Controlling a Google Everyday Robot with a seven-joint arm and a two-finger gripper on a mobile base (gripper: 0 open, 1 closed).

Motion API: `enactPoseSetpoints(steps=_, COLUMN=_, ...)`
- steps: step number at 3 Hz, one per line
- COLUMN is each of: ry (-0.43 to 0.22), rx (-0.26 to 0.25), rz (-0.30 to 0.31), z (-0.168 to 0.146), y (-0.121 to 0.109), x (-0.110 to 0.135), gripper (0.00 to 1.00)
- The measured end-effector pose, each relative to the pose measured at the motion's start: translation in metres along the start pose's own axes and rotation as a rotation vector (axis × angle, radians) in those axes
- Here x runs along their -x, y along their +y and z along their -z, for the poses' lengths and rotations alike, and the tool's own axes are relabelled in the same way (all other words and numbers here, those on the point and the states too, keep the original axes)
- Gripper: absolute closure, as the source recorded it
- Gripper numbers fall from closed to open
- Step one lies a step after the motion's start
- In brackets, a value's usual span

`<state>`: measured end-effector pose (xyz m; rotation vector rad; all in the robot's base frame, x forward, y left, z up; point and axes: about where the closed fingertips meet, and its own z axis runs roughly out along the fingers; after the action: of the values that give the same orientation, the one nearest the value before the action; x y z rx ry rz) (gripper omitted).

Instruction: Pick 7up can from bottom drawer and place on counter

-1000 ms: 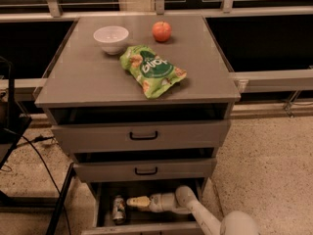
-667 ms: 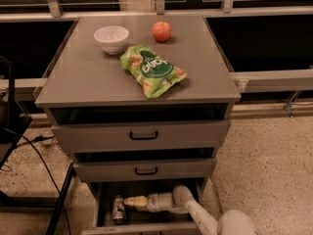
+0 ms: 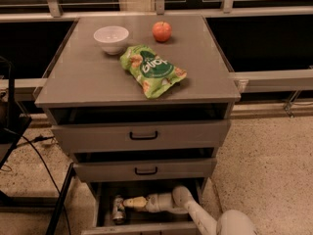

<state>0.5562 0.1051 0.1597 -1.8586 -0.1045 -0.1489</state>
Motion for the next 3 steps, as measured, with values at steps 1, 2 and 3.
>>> enactPoseSetpoints(steps=1, ry=-0.006, rx=-0.02, rz=-0.006, z=-0.01, y=-0.001, x=0.004, gripper=0.3)
enactPoseSetpoints(steps=2, ry=-0.007, rx=-0.038, rz=-0.006, z=-0.017, y=-0.003, x=0.007, gripper=0.3)
enactPoseSetpoints(steps=3, ry=-0.007, rx=-0.058, rz=-0.003, z=-0.023, y=-0.006, x=0.008, gripper=0.31)
